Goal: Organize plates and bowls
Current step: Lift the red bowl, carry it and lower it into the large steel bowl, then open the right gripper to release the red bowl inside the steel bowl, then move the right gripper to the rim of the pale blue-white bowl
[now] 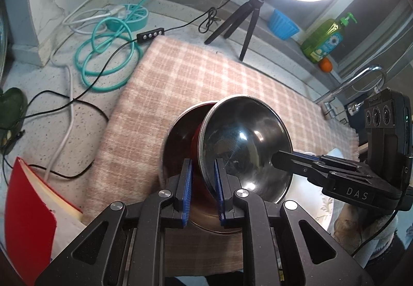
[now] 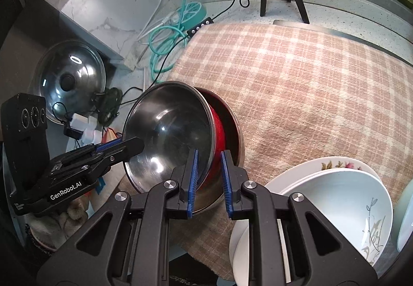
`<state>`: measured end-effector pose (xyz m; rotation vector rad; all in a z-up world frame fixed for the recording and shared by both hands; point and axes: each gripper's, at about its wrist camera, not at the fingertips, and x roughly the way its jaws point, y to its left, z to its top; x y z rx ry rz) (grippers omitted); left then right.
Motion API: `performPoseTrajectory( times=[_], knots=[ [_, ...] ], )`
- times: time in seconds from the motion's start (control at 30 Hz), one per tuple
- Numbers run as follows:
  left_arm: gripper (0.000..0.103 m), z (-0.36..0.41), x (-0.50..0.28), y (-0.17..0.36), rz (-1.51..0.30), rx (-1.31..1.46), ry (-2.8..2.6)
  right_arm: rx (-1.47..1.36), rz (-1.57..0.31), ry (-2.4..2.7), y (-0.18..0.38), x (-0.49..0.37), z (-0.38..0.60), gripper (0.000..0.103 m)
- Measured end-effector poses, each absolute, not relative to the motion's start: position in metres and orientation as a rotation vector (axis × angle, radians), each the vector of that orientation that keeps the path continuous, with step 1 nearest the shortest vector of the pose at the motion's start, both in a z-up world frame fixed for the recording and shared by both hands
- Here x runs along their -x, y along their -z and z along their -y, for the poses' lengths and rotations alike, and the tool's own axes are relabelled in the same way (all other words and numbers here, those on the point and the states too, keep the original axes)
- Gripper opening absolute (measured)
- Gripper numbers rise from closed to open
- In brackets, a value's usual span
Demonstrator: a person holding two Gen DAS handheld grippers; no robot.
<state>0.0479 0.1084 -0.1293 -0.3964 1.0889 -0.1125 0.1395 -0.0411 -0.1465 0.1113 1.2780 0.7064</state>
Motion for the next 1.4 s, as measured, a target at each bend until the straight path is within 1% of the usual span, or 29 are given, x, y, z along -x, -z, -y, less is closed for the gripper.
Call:
performPoseTrajectory(
  times=[0.53, 0.8, 0.83, 0.9, 1.0, 1.07, 1.1, 1.13, 1.2, 1.27, 1.3, 1.33, 1.4],
  knots=[
    [0.014, -0.104, -0.053, 0.14, -1.147, 0.302, 0.101, -0.017, -1.317, -0.678, 0.161, -0.141, 0.026, 0.019],
    [0.014, -0.103, -0.055, 0.141, -1.165, 0.288, 0.097, 0.039, -1.332, -0.673, 0.16, -0.143, 0.018, 0.021],
    [0.015, -0.103, -0.055, 0.141, -1.168, 0.286, 0.099, 0.037, -1.334, -0.675, 0.16, -0.143, 0.018, 0.022],
    [0.015, -0.101, -0.055, 0.14, -1.169, 0.278, 0.099, 0.031, -1.341, -0.681, 0.16, -0.143, 0.018, 0.028],
    [0.016, -0.1, -0.056, 0.14, -1.174, 0.274, 0.098, 0.047, -1.333, -0.684, 0.159, -0.142, 0.016, 0.034],
    [0.016, -0.099, -0.056, 0.14, -1.172, 0.262, 0.098, 0.046, -1.33, -0.69, 0.159, -0.141, 0.015, 0.036],
    [0.017, -0.099, -0.056, 0.14, -1.172, 0.26, 0.097, 0.053, -1.327, -0.689, 0.159, -0.141, 0.015, 0.036],
    [0.021, -0.1, -0.056, 0.14, -1.174, 0.264, 0.099, 0.056, -1.324, -0.688, 0.159, -0.141, 0.014, 0.036],
    [0.022, -0.099, -0.056, 0.139, -1.174, 0.257, 0.107, 0.049, -1.323, -0.693, 0.159, -0.141, 0.014, 0.04],
    [0.024, -0.097, -0.057, 0.139, -1.173, 0.247, 0.104, 0.039, -1.323, -0.693, 0.159, -0.141, 0.014, 0.041],
    [0.028, -0.096, -0.056, 0.138, -1.172, 0.246, 0.107, 0.036, -1.32, -0.695, 0.159, -0.141, 0.014, 0.042],
    [0.029, -0.096, -0.056, 0.137, -1.167, 0.245, 0.106, 0.033, -1.315, -0.697, 0.158, -0.14, 0.014, 0.042],
    [0.029, -0.095, -0.055, 0.135, -1.151, 0.238, 0.102, 0.022, -1.307, -0.697, 0.156, -0.14, 0.014, 0.05]
  ],
)
